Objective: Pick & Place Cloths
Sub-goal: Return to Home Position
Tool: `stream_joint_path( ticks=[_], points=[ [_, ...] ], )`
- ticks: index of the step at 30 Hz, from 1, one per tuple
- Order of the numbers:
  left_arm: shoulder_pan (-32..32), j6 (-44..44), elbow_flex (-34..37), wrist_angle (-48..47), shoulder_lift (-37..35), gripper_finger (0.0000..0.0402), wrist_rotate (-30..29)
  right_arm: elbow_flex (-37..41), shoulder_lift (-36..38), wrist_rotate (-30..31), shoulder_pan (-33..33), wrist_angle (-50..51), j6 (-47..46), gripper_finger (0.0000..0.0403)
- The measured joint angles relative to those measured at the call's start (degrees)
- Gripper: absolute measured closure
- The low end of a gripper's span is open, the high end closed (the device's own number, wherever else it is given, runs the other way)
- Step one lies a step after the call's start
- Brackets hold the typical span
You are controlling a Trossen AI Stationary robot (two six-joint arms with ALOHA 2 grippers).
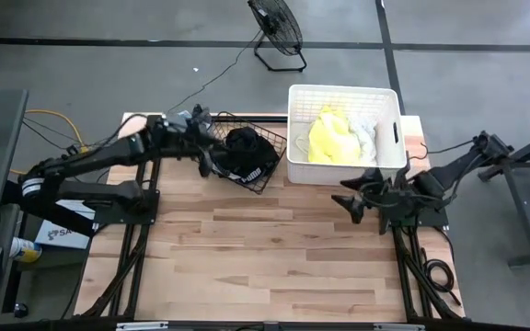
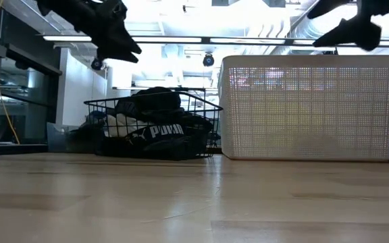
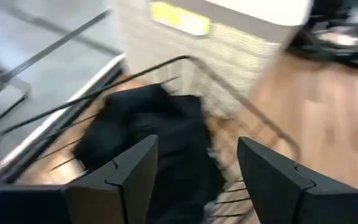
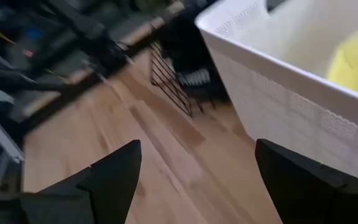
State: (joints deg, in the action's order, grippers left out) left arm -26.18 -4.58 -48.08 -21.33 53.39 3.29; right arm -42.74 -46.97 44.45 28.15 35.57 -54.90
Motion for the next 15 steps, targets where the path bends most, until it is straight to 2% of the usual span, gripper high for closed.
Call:
stream_joint_path(
  ticks=[4,8,12,15],
  points=[
    [4.6,0.1,5.6,9.4,-1.7,0.0183,3.7,9.2,4.6,-0.7,2.7,-17.9,7.3,0.0095],
    [8.1,2.1,8.1,12.9,-3.9,0.0183,9.3,17.4,7.5,-8.2,3.0,-39.0,17.8,0.0095],
    [11.3,3.7,9.8,15.4,-6.2,0.0183,10.4,24.2,9.1,-17.4,0.8,-55.7,26.0,0.0095],
    [12.9,4.9,11.7,19.2,-8.2,0.0183,11.5,28.6,10.2,-22.1,-2.3,-65.6,29.6,0.0095]
  ],
)
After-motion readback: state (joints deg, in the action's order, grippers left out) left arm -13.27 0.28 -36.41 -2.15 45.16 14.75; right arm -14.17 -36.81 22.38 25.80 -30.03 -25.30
